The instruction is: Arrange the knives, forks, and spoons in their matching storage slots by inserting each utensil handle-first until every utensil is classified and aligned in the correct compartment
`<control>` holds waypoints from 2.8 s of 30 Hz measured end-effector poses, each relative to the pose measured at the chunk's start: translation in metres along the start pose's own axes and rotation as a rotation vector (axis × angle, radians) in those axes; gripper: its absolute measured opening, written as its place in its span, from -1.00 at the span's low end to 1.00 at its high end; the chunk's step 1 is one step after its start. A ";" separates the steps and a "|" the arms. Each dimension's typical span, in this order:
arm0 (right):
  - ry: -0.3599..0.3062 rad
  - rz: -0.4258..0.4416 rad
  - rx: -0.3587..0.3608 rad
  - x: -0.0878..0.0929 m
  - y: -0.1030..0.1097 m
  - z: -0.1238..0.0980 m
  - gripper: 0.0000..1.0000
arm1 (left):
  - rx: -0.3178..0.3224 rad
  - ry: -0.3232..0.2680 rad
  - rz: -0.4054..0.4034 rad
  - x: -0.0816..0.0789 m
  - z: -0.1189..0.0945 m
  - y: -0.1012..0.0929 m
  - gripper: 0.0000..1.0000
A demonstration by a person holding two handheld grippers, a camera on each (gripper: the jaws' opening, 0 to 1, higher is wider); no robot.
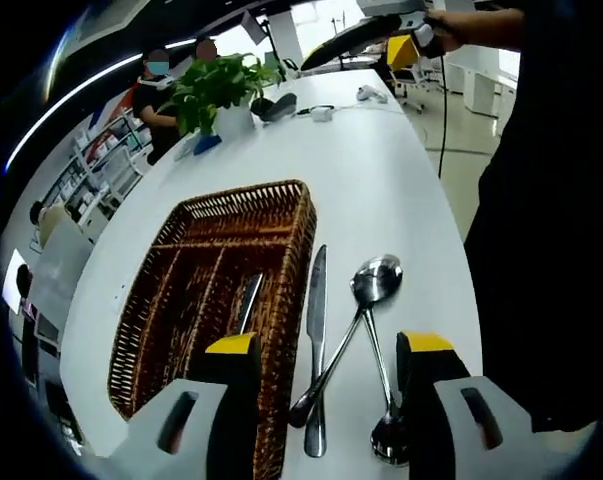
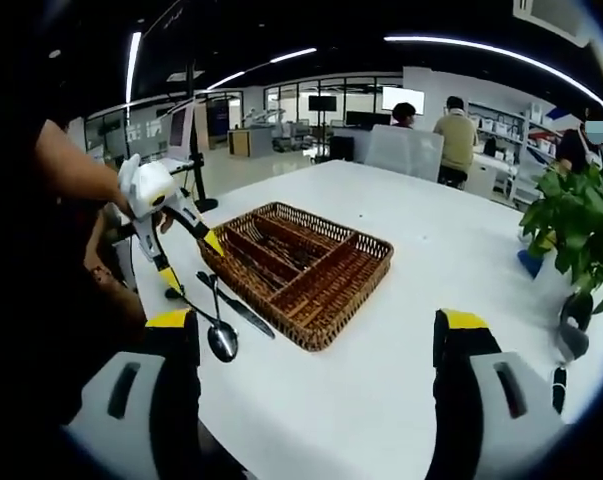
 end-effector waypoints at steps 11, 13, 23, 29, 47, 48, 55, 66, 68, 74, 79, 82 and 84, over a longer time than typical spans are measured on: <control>0.019 0.023 0.033 0.005 -0.002 -0.008 1.00 | 0.067 0.044 0.080 0.003 0.024 0.000 -0.18; 0.023 0.029 0.040 0.006 -0.002 -0.009 1.00 | 0.077 0.041 0.080 0.003 0.027 0.002 -0.22; 0.027 0.052 0.055 0.007 -0.003 -0.011 0.99 | 0.139 0.052 0.111 0.007 0.040 0.003 -0.43; 0.037 0.055 0.054 0.009 -0.003 -0.011 0.99 | 0.214 0.071 0.153 0.012 0.049 -0.002 -0.72; 0.063 0.092 0.111 0.010 -0.003 -0.018 0.98 | 0.336 0.060 0.180 0.022 0.063 0.000 -0.81; 0.061 0.093 0.115 0.009 -0.003 -0.018 0.98 | 0.348 0.053 0.190 0.021 0.063 0.000 -0.81; 0.067 0.115 0.139 0.010 0.004 -0.016 0.97 | 0.368 0.001 0.257 0.020 0.065 -0.002 -0.92; 0.065 0.121 0.149 0.006 0.000 -0.013 0.97 | 0.354 0.032 0.170 0.016 0.066 0.003 -0.97; 0.067 0.118 0.149 0.005 -0.002 -0.012 0.97 | 0.344 0.031 0.163 0.015 0.066 0.004 -0.97; 0.059 0.115 0.143 0.004 -0.005 -0.011 0.96 | 0.309 0.013 0.126 0.002 0.057 0.008 -0.98; 0.052 0.107 0.129 0.004 -0.004 -0.009 0.96 | 0.281 0.002 0.123 -0.006 0.050 0.009 -0.98; 0.045 0.104 0.123 0.003 -0.004 -0.009 0.96 | 0.267 -0.003 0.119 -0.009 0.047 0.009 -0.98; 0.042 0.099 0.122 0.003 -0.005 -0.010 0.96 | 0.262 -0.007 0.118 -0.011 0.044 0.008 -0.98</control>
Point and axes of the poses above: the point that each gripper's makers call its tool centre point, and the gripper's own axes: z roughly forward along the fingers, y roughly to its left, x roughly out of its underside, the point moved 7 cm from there along -z, roughly backward along the fingers, and after that the axes turned 10 degrees about -z, right-handed, at the moved point
